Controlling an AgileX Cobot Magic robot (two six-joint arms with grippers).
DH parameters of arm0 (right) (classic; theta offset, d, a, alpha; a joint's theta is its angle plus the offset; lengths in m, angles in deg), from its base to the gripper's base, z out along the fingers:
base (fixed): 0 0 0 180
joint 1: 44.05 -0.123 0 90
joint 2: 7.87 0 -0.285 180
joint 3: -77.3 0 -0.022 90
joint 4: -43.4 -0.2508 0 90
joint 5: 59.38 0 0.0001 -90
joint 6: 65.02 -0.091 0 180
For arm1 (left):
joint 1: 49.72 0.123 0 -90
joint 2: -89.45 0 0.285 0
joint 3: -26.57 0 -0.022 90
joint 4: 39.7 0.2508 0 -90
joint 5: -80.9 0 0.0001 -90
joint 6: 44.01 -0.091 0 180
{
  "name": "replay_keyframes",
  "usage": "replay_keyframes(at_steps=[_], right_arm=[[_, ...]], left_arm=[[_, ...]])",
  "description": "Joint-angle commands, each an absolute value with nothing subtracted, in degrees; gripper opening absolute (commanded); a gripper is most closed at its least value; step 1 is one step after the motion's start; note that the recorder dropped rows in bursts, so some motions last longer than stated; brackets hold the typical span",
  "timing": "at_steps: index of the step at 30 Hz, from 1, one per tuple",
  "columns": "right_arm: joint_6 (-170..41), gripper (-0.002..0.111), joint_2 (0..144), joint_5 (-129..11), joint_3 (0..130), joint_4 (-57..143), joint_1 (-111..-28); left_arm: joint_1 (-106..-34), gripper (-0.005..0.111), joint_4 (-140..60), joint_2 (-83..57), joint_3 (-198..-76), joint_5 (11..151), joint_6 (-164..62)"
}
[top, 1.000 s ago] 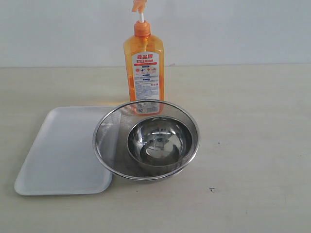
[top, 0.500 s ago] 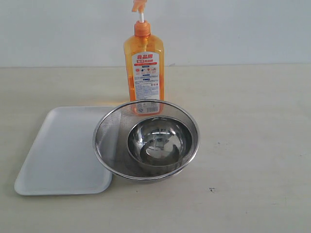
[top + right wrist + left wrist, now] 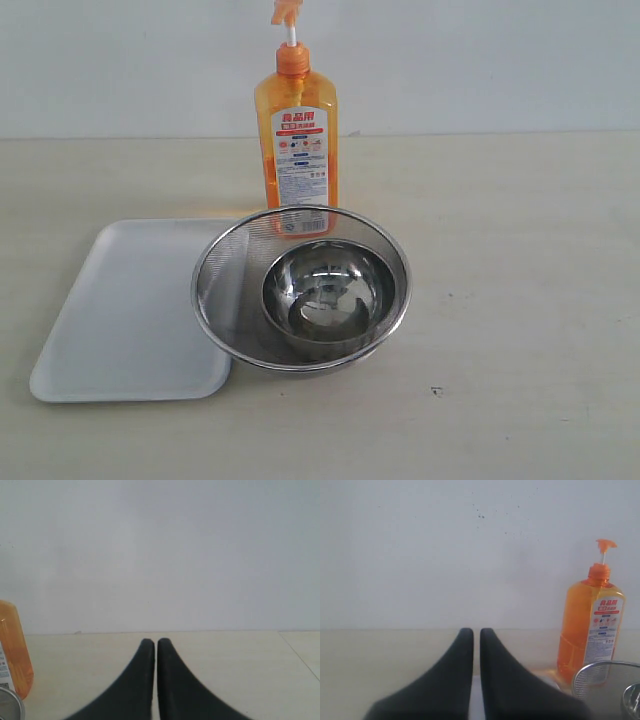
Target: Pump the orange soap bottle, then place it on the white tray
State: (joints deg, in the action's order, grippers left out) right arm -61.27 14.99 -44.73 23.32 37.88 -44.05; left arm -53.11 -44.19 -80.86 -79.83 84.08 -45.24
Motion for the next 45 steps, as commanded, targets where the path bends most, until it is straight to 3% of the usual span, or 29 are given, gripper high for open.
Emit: replay_keyframes(at_steps=[1, 11, 45], right_arm=[[-61.44, 0.0, 16.19, -44.69, 23.7, 37.78, -44.06], [-61.44, 0.0, 22.7, -42.61, 27.09, 37.78, -44.06], [-52.85, 0.0, 31.45, -41.07, 28.36, 29.21, -44.06]], left_arm=[[-52.78, 0.005, -45.06, -77.66, -82.73, 85.43, -44.67], [-52.78, 0.005, -45.31, -67.9, -91.45, 90.38, -38.63], [-52.78, 0.005, -45.31, -66.02, -91.45, 80.26, -31.72]])
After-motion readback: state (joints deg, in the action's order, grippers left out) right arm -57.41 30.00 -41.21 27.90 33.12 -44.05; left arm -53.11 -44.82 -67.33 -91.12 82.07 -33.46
